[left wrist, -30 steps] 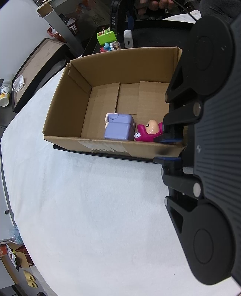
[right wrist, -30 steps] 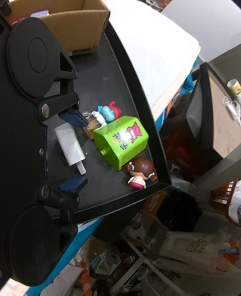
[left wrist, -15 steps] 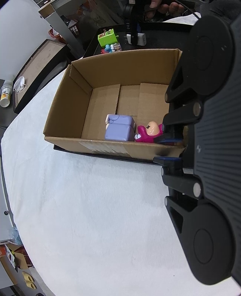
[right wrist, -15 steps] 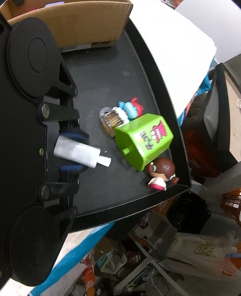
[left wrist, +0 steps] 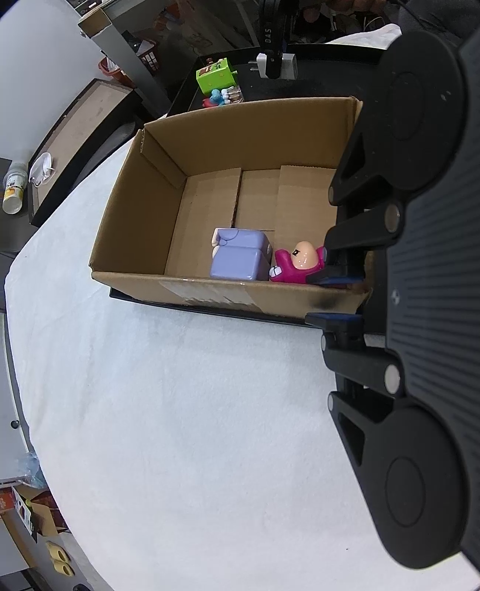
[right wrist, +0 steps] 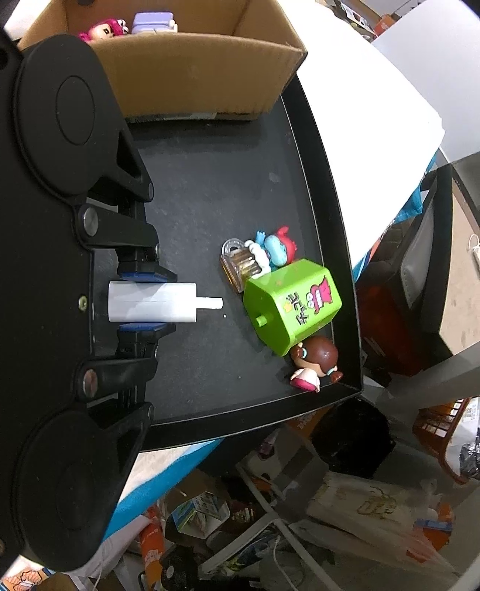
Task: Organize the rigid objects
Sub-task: 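Grasp the white plug-shaped block with the right gripper and lift it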
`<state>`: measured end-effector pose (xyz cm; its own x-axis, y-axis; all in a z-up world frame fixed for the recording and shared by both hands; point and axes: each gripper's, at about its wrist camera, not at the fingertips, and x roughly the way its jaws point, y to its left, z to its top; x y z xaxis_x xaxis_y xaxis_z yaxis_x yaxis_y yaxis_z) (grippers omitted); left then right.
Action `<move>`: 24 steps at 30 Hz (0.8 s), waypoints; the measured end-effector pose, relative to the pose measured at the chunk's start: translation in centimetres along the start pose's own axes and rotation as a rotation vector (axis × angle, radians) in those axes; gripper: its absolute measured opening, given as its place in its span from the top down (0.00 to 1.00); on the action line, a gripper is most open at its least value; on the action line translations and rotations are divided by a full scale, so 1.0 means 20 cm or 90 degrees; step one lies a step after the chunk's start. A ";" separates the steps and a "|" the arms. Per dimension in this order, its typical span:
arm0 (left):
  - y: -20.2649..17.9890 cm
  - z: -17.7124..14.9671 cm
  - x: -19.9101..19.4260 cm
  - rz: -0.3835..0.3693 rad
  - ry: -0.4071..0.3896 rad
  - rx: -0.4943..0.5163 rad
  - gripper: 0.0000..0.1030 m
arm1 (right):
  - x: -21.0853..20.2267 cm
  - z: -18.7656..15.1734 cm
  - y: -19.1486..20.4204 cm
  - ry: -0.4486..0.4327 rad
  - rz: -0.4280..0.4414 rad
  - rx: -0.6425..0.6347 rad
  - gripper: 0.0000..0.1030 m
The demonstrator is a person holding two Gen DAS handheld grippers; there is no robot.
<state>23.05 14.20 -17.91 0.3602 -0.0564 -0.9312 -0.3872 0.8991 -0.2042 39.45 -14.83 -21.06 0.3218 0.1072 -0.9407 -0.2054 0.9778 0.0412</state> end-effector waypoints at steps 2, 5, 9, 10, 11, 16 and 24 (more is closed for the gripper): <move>0.00 0.00 0.00 -0.001 0.000 0.001 0.88 | -0.03 0.00 0.01 -0.007 0.001 -0.006 0.80; 0.01 0.00 0.00 -0.001 -0.001 0.002 0.88 | -0.08 0.02 0.01 -0.015 0.009 -0.002 0.80; -0.02 0.00 0.00 0.006 0.001 0.015 0.89 | -0.14 0.04 0.02 -0.028 0.016 -0.005 0.80; -0.02 0.00 0.00 0.008 0.001 0.017 0.89 | -0.15 0.04 0.03 -0.032 0.019 -0.008 0.80; -0.02 0.00 0.00 0.009 0.000 0.018 0.89 | -0.17 0.05 0.04 -0.036 0.021 -0.011 0.80; -0.03 -0.01 -0.01 0.011 -0.004 0.019 0.90 | -0.25 0.08 0.10 -0.058 0.027 -0.032 0.80; -0.01 -0.02 -0.02 0.002 -0.011 0.012 0.90 | -0.31 0.09 0.19 -0.073 0.036 -0.055 0.80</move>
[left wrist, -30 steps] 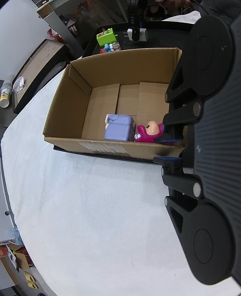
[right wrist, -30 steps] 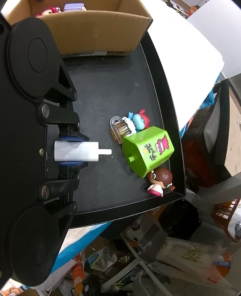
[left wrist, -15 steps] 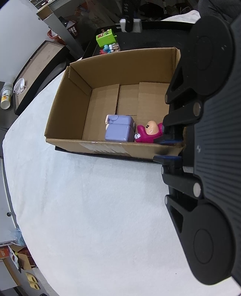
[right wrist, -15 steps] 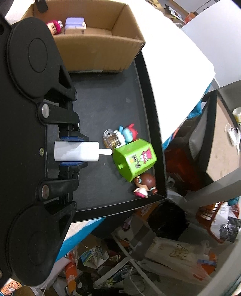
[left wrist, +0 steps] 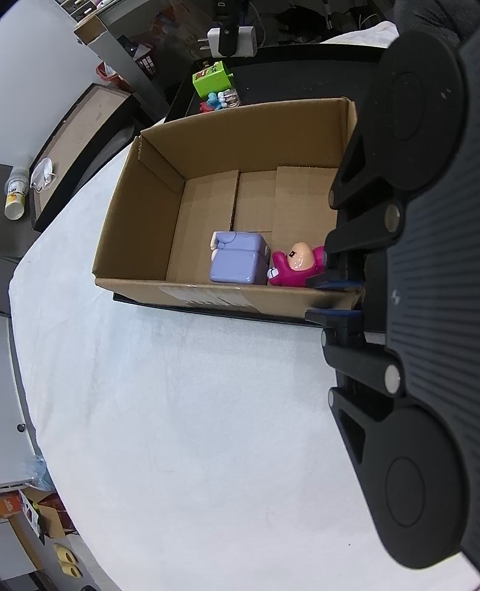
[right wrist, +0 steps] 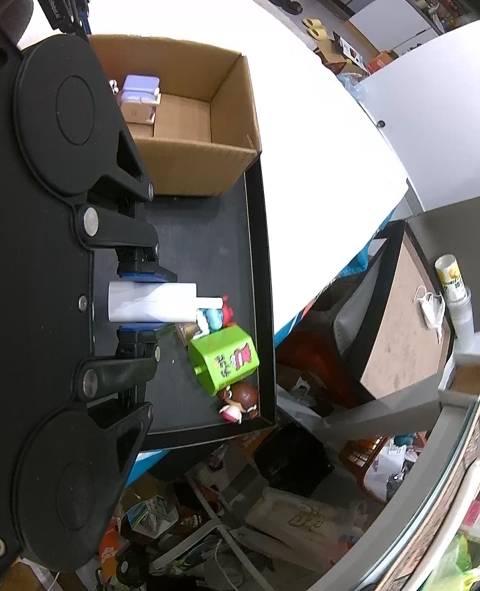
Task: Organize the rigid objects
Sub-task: 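Grasp the white plug-shaped block with the right gripper and lift it, then carry the white block over the box and lower it inside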
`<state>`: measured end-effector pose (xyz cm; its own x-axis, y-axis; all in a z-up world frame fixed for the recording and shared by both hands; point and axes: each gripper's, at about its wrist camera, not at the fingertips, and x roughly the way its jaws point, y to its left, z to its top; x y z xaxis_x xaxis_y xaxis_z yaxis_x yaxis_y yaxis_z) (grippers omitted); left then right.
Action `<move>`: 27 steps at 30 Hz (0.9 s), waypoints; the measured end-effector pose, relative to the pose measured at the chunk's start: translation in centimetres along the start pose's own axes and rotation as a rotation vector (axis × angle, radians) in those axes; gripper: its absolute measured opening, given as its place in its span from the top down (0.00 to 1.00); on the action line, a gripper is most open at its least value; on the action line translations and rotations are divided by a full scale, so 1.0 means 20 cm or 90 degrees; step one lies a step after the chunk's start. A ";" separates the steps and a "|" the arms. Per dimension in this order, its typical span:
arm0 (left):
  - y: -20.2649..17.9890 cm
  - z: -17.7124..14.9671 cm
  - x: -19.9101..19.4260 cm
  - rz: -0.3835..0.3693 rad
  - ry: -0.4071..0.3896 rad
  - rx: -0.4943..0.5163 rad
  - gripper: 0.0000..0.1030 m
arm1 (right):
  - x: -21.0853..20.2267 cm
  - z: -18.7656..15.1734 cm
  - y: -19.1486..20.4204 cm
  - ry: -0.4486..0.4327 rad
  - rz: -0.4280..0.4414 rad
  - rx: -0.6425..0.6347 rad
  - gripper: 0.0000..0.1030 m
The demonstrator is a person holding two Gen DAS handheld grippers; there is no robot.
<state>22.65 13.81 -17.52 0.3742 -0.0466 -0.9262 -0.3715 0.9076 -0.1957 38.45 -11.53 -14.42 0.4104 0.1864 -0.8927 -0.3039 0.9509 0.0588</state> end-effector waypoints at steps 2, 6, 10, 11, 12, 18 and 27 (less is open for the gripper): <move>0.00 0.00 -0.01 -0.001 -0.009 0.001 0.90 | -0.02 0.00 0.03 -0.004 0.005 -0.007 0.80; 0.00 -0.01 -0.03 -0.005 -0.018 0.000 0.90 | -0.04 0.01 0.09 -0.009 0.016 -0.020 0.80; -0.01 -0.01 -0.04 0.002 -0.026 0.009 0.90 | -0.05 0.02 0.16 -0.014 0.022 -0.034 0.80; -0.01 -0.01 -0.04 0.007 -0.028 0.013 0.90 | -0.05 0.02 0.18 -0.016 0.024 -0.038 0.80; -0.02 -0.01 -0.03 0.011 -0.029 0.017 0.91 | -0.05 0.02 0.20 -0.017 0.026 -0.041 0.80; -0.03 -0.01 -0.03 0.014 -0.032 0.028 0.93 | -0.07 0.03 0.31 -0.023 0.039 -0.064 0.80; -0.05 -0.02 -0.03 0.028 -0.039 0.051 0.93 | -0.08 0.03 0.49 -0.036 0.056 -0.102 0.80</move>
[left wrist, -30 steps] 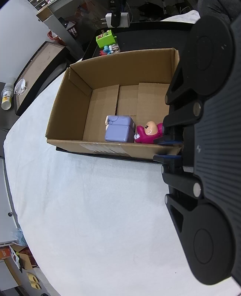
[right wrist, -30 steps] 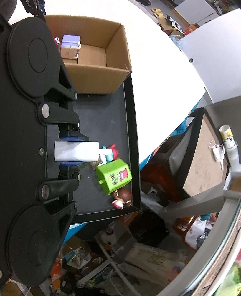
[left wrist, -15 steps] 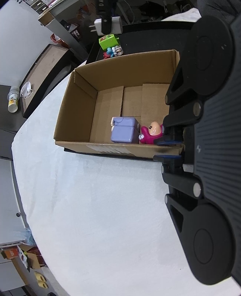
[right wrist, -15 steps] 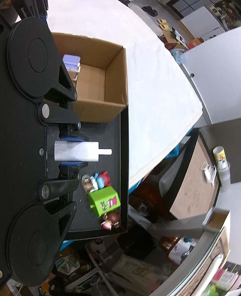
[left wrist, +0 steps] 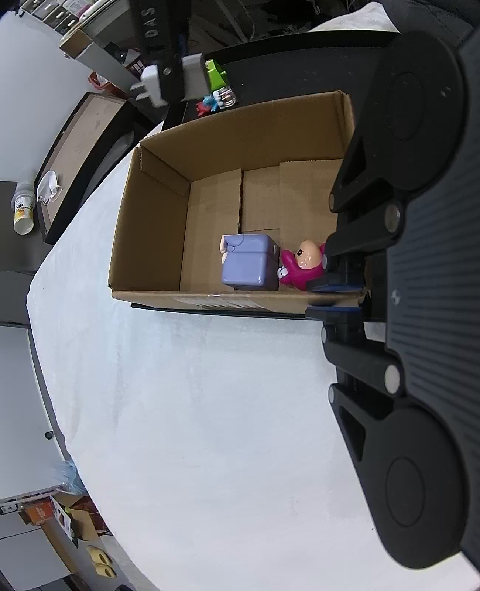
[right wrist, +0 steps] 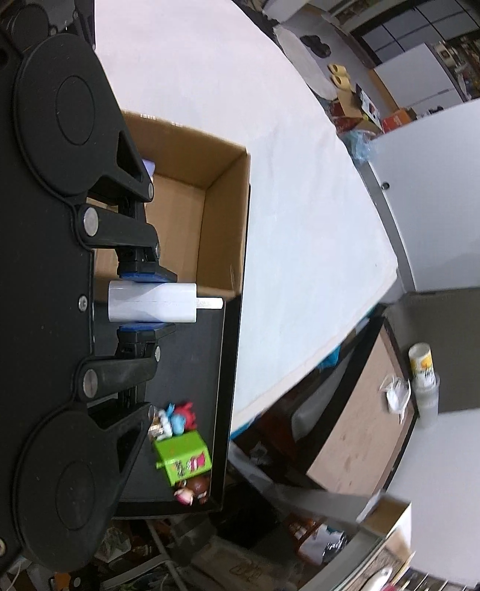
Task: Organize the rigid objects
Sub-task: 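Carry the white block over the box and lower it inside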
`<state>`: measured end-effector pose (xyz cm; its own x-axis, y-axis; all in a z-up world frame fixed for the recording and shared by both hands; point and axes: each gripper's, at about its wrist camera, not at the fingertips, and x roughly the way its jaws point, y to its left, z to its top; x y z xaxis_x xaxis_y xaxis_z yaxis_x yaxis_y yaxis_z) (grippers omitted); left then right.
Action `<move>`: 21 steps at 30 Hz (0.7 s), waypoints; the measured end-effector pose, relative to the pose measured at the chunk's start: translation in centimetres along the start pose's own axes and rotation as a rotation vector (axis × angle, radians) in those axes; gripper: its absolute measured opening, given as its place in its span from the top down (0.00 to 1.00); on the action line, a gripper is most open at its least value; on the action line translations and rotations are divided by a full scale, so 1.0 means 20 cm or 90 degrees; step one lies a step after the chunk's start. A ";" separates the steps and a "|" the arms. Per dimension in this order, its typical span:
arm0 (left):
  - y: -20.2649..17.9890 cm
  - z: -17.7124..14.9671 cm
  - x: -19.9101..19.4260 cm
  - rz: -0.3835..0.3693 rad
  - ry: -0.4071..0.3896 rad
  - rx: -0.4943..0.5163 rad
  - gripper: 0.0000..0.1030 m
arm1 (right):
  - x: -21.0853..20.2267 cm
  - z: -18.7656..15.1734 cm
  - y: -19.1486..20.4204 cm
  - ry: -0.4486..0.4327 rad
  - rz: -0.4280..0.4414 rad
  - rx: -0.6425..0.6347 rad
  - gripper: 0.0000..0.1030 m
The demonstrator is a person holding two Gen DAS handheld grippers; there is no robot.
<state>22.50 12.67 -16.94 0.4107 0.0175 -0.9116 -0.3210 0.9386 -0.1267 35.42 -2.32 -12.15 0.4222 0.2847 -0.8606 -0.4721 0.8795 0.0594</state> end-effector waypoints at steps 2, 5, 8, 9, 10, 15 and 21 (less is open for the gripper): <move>0.00 0.00 0.00 0.000 0.000 0.003 0.93 | 0.00 0.01 0.04 -0.001 0.004 -0.008 0.80; 0.01 0.00 0.01 -0.006 0.002 -0.001 0.93 | 0.01 0.03 0.09 -0.002 0.011 -0.020 0.80; 0.03 0.01 0.01 -0.016 0.004 -0.010 0.93 | 0.03 0.04 0.15 0.001 0.018 -0.033 0.80; 0.03 0.01 0.01 -0.018 0.005 -0.012 0.93 | 0.04 0.05 0.17 0.003 0.020 -0.038 0.80; 0.04 0.01 0.01 -0.021 0.005 -0.014 0.93 | 0.05 0.05 0.19 0.005 0.022 -0.041 0.80; 0.07 0.01 0.02 -0.038 0.006 -0.030 0.93 | 0.11 0.04 0.28 0.022 0.037 -0.052 0.80; 0.09 0.01 0.03 -0.052 0.008 -0.043 0.93 | 0.19 0.02 0.35 0.046 0.056 -0.054 0.80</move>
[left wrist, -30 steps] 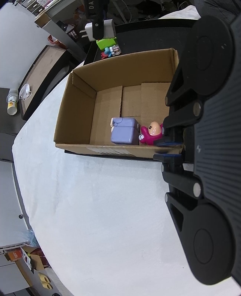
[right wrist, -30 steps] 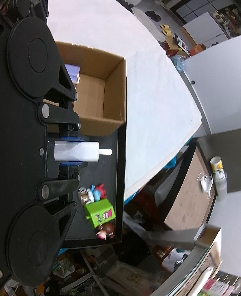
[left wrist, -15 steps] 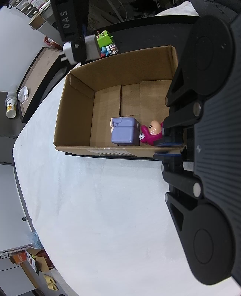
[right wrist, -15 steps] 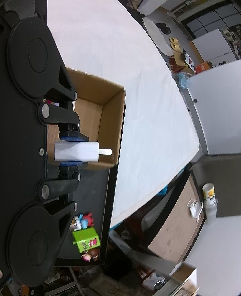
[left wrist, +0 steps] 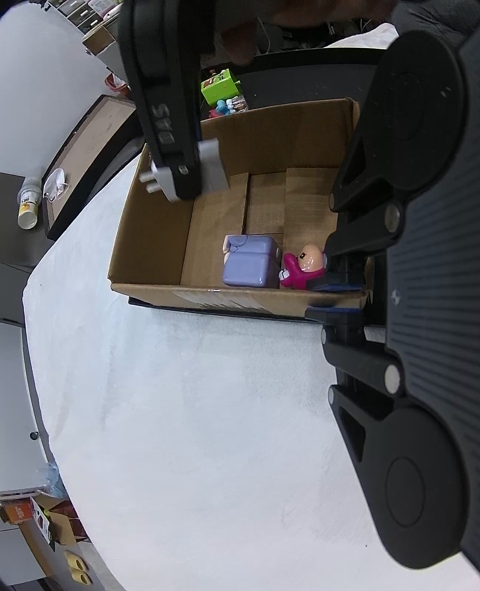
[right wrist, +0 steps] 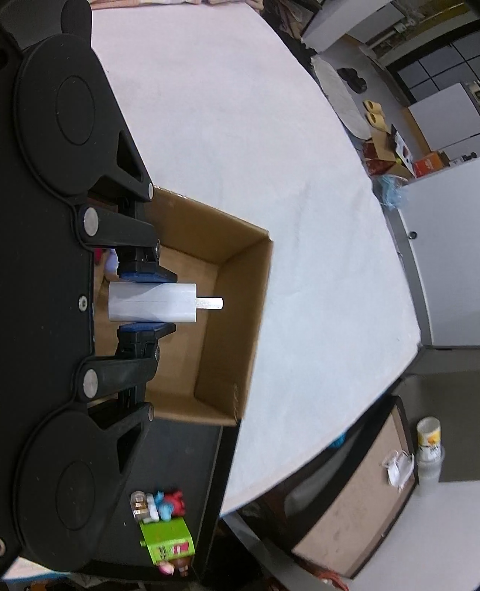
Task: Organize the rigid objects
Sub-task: 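Carry the white block over the box and lower it inside, then open the right gripper and withdraw it from the box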
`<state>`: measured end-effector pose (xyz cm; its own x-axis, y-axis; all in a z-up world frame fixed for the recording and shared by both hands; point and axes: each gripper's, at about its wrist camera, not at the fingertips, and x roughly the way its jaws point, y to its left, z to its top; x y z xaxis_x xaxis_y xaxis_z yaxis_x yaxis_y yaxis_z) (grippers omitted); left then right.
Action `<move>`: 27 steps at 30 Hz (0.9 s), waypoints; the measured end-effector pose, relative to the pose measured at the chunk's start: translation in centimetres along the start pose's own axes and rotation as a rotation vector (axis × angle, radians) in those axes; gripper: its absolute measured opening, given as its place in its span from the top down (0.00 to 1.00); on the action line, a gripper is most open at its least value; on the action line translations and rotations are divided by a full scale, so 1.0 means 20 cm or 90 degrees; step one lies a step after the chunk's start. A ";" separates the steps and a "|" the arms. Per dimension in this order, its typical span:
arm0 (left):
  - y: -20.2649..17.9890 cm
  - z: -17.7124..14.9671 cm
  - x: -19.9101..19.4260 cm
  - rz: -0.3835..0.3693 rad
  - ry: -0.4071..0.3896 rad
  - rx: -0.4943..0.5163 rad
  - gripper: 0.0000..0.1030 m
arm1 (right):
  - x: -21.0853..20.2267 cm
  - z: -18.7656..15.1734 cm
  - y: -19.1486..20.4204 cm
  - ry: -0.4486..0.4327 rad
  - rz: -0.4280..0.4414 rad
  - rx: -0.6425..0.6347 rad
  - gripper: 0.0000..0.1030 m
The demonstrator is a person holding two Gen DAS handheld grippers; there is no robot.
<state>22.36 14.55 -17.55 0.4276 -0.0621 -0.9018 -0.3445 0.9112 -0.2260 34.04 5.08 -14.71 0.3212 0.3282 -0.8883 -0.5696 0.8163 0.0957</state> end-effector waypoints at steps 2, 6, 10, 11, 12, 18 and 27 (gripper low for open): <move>0.00 0.00 0.00 -0.003 0.000 -0.002 0.92 | 0.03 0.00 0.02 0.008 0.008 0.003 0.80; 0.02 0.00 0.00 -0.010 0.000 -0.008 0.92 | 0.07 -0.02 0.04 0.017 0.028 0.006 0.80; 0.02 0.00 0.00 -0.011 -0.001 -0.008 0.92 | 0.10 -0.02 0.06 0.021 0.036 -0.001 0.80; 0.02 0.00 0.00 -0.011 -0.001 -0.008 0.92 | 0.11 -0.02 0.06 0.021 0.039 -0.002 0.80; 0.02 0.00 0.00 -0.011 -0.001 -0.008 0.92 | 0.11 -0.02 0.07 0.021 0.041 -0.001 0.80; 0.02 0.00 0.00 -0.008 0.000 -0.006 0.92 | 0.06 0.01 0.05 -0.020 0.068 0.008 0.77; 0.01 0.00 0.00 -0.002 0.002 -0.005 0.92 | -0.03 0.01 0.03 -0.039 0.057 -0.010 0.62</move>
<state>22.38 14.74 -17.66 0.4260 -0.0663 -0.9023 -0.3496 0.9078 -0.2317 33.65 5.53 -14.10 0.3137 0.4290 -0.8471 -0.6101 0.7747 0.1664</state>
